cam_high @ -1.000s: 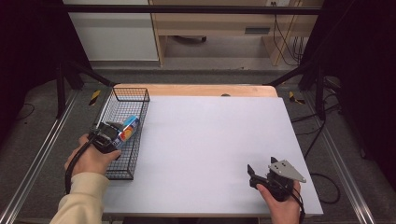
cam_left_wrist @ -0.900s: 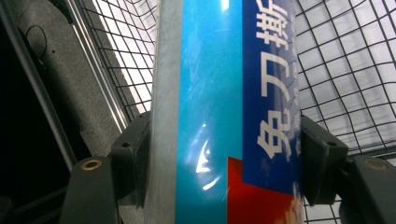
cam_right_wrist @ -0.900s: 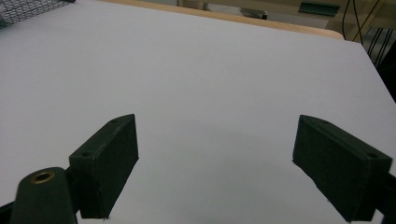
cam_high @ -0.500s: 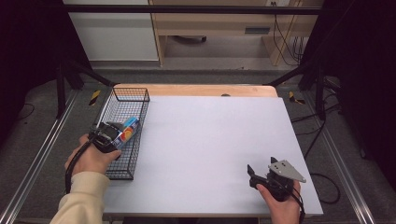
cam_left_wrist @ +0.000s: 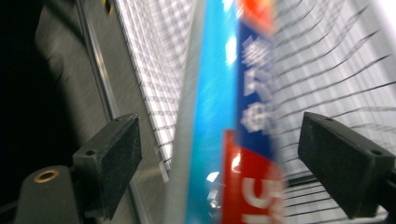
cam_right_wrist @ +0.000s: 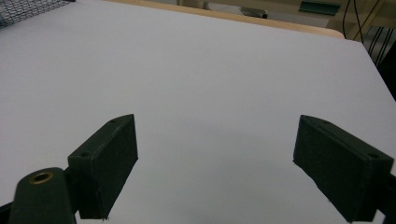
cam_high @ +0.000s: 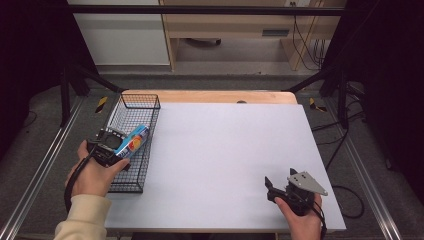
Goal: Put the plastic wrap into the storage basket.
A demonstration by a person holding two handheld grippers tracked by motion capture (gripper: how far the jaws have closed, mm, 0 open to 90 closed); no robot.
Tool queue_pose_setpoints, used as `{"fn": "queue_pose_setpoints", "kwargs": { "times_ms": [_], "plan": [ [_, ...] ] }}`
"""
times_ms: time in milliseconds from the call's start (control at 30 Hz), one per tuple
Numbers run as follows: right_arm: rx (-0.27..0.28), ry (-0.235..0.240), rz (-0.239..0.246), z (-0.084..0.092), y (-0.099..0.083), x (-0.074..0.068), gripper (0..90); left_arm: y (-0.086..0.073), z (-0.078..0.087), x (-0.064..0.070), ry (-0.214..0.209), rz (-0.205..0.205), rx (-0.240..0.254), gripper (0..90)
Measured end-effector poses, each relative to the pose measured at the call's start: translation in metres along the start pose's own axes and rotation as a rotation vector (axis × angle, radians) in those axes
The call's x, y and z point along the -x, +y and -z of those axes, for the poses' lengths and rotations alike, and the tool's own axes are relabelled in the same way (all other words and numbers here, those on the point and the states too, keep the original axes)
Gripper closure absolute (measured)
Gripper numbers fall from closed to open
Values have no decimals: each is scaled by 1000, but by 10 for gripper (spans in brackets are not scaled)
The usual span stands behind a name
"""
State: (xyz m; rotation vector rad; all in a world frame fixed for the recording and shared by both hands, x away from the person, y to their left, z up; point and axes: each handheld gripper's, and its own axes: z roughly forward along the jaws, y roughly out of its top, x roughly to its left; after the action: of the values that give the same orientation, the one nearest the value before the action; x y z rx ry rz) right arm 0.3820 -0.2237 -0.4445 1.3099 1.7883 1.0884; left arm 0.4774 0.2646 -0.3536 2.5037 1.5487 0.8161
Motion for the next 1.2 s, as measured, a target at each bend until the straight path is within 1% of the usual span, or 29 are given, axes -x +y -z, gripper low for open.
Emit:
{"fn": "queue_pose_setpoints", "kwargs": {
  "times_ms": [33,67,133,200,300,367,433,567,633,700,767,800,867,933,967,1000,1033,1067,1100,1133,1167,1200],
  "plan": [
    [-1,-1,1,0,0,0,137,-1,5,2,-14,6,37,122],
    [-2,0,2,0,0,0,136,-2,9,3,-19,5,68,113],
    [0,-4,2,0,0,0,132,-2,17,8,-22,3,112,91],
    [-1,-6,0,0,0,0,126,-3,25,13,-37,0,157,86],
    [-1,-9,1,1,0,1,114,-3,36,21,-80,-5,231,73],
    [1,-8,-3,1,0,1,101,-2,42,27,-99,-15,275,69],
    [1,-6,-2,1,1,2,91,-2,47,35,-119,-38,306,66],
    [2,0,-2,1,1,3,68,0,50,53,-167,-92,346,59],
    [3,8,-10,2,1,3,61,2,48,64,-168,-135,344,57],
    [12,14,5,3,1,3,50,3,45,73,-185,-154,347,55],
    [20,22,22,4,1,4,41,5,41,84,-218,-175,370,55],
    [22,25,20,5,2,3,40,6,39,89,-233,-186,380,55],
    [30,24,35,6,2,4,40,8,35,103,-258,-213,408,55],
    [34,27,36,6,2,4,39,10,32,114,-282,-237,426,55],
    [33,26,38,6,2,5,39,12,29,120,-291,-255,438,55],
    [32,25,42,6,2,5,39,13,25,127,-290,-275,434,58],
    [28,23,41,6,1,5,40,14,20,133,-280,-297,428,61],
    [25,22,45,6,1,6,41,15,15,140,-286,-313,442,61],
    [18,19,47,5,0,7,44,15,10,145,-306,-311,459,64],
    [14,21,45,4,0,7,47,15,5,149,-342,-312,472,66],
    [7,22,42,4,-1,8,51,14,0,154,-365,-307,483,67],
    [1,22,35,3,-1,8,55,13,-6,160,-378,-316,497,67]
  ]
}}
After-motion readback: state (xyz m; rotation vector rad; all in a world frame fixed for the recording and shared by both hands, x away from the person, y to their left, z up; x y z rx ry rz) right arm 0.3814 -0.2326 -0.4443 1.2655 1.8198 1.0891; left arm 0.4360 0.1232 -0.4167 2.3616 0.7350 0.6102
